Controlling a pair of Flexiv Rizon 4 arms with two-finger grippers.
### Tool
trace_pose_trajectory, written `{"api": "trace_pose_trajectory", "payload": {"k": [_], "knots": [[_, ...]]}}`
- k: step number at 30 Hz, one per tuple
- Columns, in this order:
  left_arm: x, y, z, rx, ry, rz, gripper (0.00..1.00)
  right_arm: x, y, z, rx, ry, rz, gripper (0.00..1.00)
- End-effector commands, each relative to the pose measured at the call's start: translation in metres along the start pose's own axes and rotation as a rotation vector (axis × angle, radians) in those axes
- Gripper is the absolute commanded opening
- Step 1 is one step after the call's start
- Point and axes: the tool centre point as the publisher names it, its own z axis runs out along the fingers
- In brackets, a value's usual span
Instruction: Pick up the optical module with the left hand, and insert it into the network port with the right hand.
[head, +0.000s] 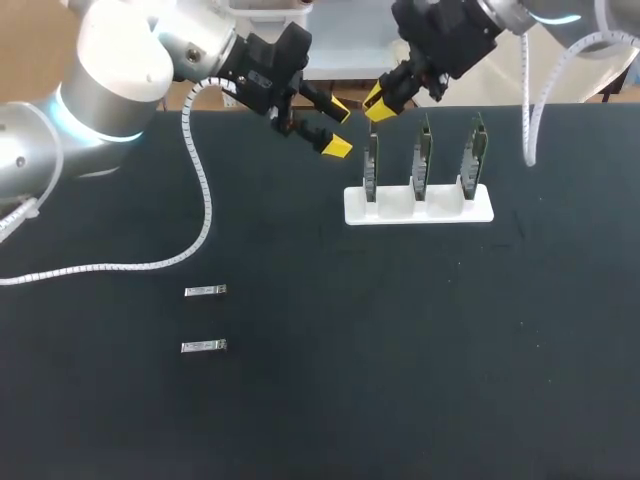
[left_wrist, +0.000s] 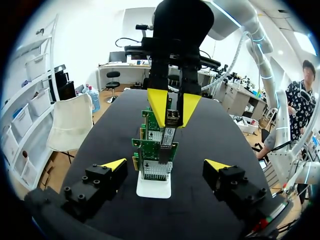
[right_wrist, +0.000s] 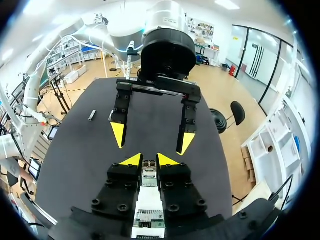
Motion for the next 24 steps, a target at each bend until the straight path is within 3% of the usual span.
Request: {"api": "trace_pose_trajectory", "payload": {"k": [1, 11, 12, 13, 14, 24], "knots": [[-0.0005, 0.0019, 0.0004, 0.003, 0.003, 0.001, 1.0, 0.0007, -0.0003, 0.0017, -0.001, -0.001, 0.001, 0.0], [-0.0005, 0.0019, 0.0004, 0.003, 0.003, 0.001, 1.0, 0.0036, -0.0007, 0.0021, -0.003, -0.009, 0.019, 0.0], [-0.0005, 0.0019, 0.0004, 0.003, 0.003, 0.001, 1.0, 0.0036, -0.0007, 0.002, -0.004, -0.009, 0.018, 0.13], [-0.0005, 0.0019, 0.0004, 0.003, 0.003, 0.001, 1.0, 0.0036, -0.0007, 0.002, -0.005, -0.009, 0.019, 0.49], [-0.0005, 0.0019, 0.0004, 0.003, 0.003, 0.001, 1.0, 0.0034, -0.0007, 0.0018, -0.007, -0.01, 0.019, 1.0], [-0.0005, 0.0019, 0.0004, 0.003, 0.003, 0.001, 1.0, 0.001, -0.0031, -0.0054, 0.009, -0.04, 0.038, 1.0]]}}
